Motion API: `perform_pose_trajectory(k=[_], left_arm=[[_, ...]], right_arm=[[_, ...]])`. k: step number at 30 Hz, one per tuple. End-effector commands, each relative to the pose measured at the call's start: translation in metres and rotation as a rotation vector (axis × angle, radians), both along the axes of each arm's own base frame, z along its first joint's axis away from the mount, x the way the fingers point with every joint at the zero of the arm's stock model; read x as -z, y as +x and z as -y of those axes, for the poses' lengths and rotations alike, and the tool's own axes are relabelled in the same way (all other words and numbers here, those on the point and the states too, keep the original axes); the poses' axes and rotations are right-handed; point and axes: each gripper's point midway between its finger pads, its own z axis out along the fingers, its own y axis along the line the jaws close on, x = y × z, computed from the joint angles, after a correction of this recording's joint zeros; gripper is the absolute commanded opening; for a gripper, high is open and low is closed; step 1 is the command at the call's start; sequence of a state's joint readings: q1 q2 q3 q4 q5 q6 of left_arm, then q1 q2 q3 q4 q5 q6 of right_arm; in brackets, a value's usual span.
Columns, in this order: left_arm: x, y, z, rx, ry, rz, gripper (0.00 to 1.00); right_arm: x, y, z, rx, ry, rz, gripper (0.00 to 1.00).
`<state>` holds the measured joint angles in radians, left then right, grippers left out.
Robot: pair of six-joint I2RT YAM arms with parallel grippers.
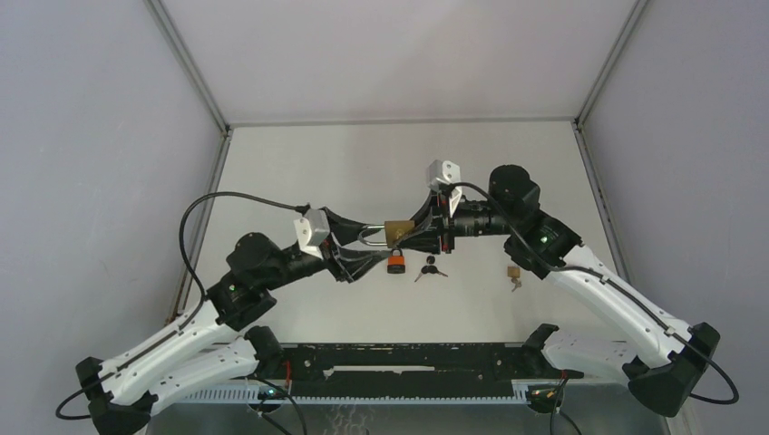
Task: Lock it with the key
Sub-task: Lock the lock.
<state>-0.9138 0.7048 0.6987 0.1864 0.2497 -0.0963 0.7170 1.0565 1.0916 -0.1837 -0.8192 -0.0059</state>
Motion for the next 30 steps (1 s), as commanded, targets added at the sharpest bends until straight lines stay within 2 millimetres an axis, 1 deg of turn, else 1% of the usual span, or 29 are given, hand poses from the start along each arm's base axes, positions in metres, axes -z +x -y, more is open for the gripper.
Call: perform_pose_trajectory(k=[1, 3, 5, 7, 9, 11, 13, 17, 19, 21, 23, 24, 27, 30], left_arm=[[0.024, -0.061, 0.007, 0.376, 0.154, -0.086, 0.64], [0.027, -0.050, -0.006, 0.331, 0.192, -0.095, 0.70], [0.032, -0.046, -0.019, 0.297, 0.244, -0.075, 0.76], [0.035, -0.051, -0.028, 0.301, 0.288, -0.030, 0.80], [0.029, -0.057, -0.034, 0.298, 0.285, 0.001, 0.83], [0.022, -0.053, -0.037, 0.256, 0.262, -0.012, 0.84], [0.014, -0.044, -0.038, 0.203, 0.217, -0.032, 0.85], [-0.013, -0.033, -0.036, 0.161, 0.073, -0.092, 0.86], [-0.016, -0.031, -0.034, 0.162, 0.049, -0.097, 0.85], [-0.013, -0.030, -0.032, 0.164, 0.048, -0.104, 0.83], [-0.013, -0.026, -0.031, 0.151, 0.039, -0.124, 0.77], [-0.014, -0.026, -0.030, 0.155, 0.030, -0.123, 0.69], [-0.020, -0.028, -0.028, 0.178, 0.008, -0.118, 0.35], [-0.016, -0.028, -0.026, 0.187, 0.015, -0.131, 0.10]], right_arm=[[-0.051, 0.005, -0.005, 0.045, 0.114, 0.200, 0.00], [-0.053, 0.004, 0.000, 0.057, 0.114, 0.208, 0.00], [-0.056, 0.000, 0.003, 0.048, 0.120, 0.214, 0.00], [-0.055, -0.005, 0.004, 0.031, 0.118, 0.210, 0.00], [-0.053, -0.009, 0.003, 0.016, 0.112, 0.209, 0.00], [-0.051, -0.011, 0.001, 0.008, 0.105, 0.210, 0.00], [-0.050, -0.016, -0.001, -0.012, 0.103, 0.213, 0.00], [-0.050, -0.022, -0.005, -0.037, 0.108, 0.217, 0.00], [-0.050, -0.024, -0.007, -0.046, 0.110, 0.218, 0.00], [-0.050, -0.026, -0.007, -0.050, 0.110, 0.217, 0.00], [-0.049, -0.028, -0.007, -0.053, 0.108, 0.216, 0.00], [-0.049, -0.029, -0.008, -0.057, 0.106, 0.215, 0.00], [-0.049, -0.031, -0.008, -0.063, 0.106, 0.214, 0.00], [-0.049, -0.032, -0.009, -0.069, 0.108, 0.216, 0.00]])
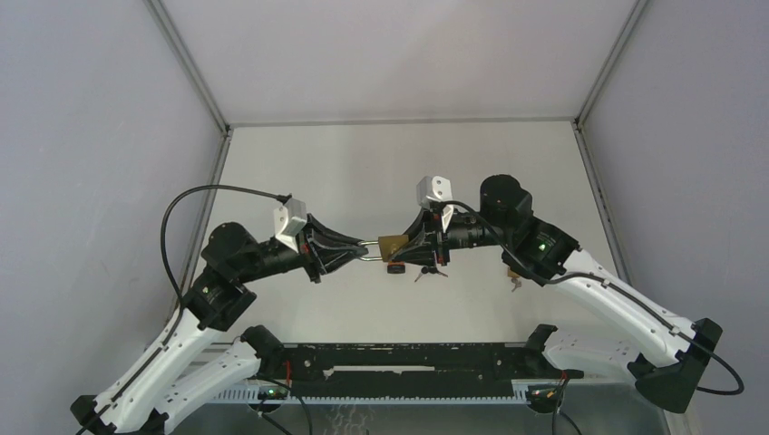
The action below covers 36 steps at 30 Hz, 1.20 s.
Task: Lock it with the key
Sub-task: Lock the lock.
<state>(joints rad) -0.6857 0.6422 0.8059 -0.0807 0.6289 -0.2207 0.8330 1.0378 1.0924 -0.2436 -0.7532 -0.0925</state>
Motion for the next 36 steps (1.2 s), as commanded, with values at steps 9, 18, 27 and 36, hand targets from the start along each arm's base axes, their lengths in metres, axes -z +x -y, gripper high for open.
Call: perform_pose_trajectory(k=[9, 18, 27, 36], left_arm=[[-0.014, -0.001, -0.002, -0.004, -0.027, 0.061, 0.00], [-0.015, -0.001, -0.014, -0.031, 0.058, 0.245, 0.00], [-0.009, -0.005, -0.012, 0.003, 0.077, 0.261, 0.00], [-0.012, -0.007, -0.013, 0.008, 0.085, 0.257, 0.00]], right_arm=[[-0.048, 0.006, 0.011, 0.043, 0.109, 0.129, 0.56], [0.000, -0.009, 0.069, 0.068, -0.107, 0.171, 0.97], [0.038, 0.024, 0.053, 0.104, -0.224, 0.123, 0.80], [0.055, 0.036, 0.013, -0.040, -0.140, 0.070, 0.69]])
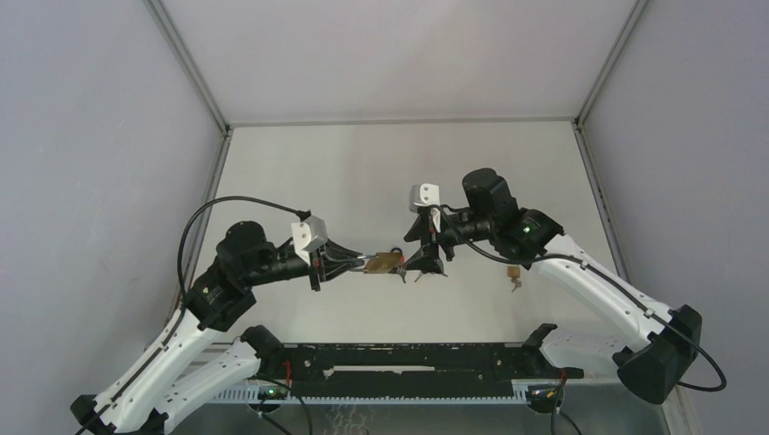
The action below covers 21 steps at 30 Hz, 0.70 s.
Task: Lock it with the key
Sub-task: Lock the lock.
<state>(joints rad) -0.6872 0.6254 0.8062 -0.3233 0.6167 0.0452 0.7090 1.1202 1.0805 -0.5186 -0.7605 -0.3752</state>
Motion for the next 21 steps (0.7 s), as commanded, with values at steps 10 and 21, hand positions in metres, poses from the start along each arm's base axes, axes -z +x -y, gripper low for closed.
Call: perform_pose_trajectory(k=[10, 21], left_arm=[[-0.062, -0.007, 0.001, 0.040, -0.127, 0.168, 0.00], [-0.065, -0.008, 0.002, 0.041, -0.139, 0.166, 0.00]], right_arm=[[0.007, -0.012, -0.025, -0.190, 0.072, -0.027, 0.56], [0.019, -0.011, -0.028, -0.176, 0.099, -0.010, 0.47]])
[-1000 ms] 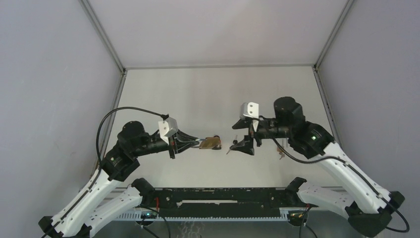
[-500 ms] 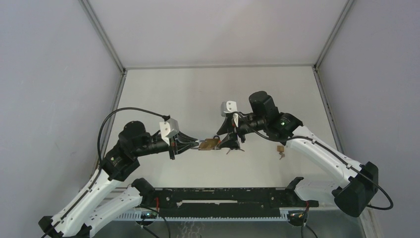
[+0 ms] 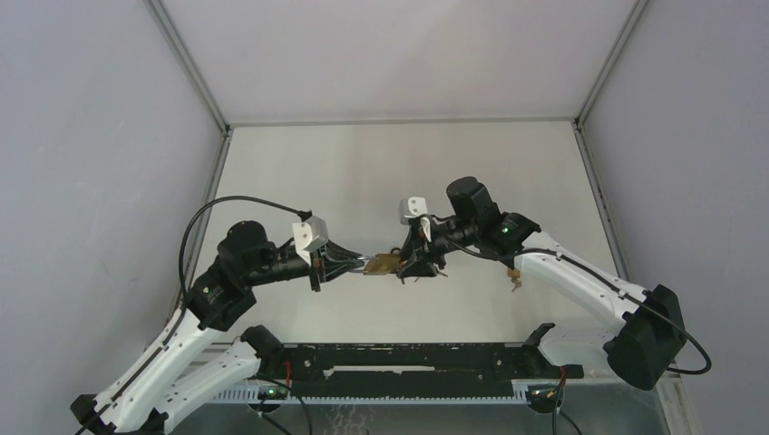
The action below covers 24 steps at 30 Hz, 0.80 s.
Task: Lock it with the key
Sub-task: Lock the lock.
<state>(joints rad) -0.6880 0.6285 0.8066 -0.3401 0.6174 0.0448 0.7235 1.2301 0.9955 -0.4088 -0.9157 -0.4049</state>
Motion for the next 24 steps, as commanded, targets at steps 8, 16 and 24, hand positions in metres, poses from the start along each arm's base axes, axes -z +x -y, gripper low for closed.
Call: perform_pose_trajectory(k=[8, 16, 24], left_arm=[[-0.068, -0.007, 0.003, 0.042, -0.152, 0.175, 0.00], [-0.070, -0.006, 0.003, 0.037, -0.157, 0.174, 0.00], [-0.072, 0.004, -0.012, -0.029, -0.072, 0.211, 0.00]], right_arm=[[-0.024, 0.003, -0.012, -0.015, 0.124, 0.084, 0.41], [-0.019, 0.002, -0.011, -0.014, 0.107, 0.083, 0.00], [0.014, 0.028, 0.019, 0.133, 0.001, 0.113, 0.00]])
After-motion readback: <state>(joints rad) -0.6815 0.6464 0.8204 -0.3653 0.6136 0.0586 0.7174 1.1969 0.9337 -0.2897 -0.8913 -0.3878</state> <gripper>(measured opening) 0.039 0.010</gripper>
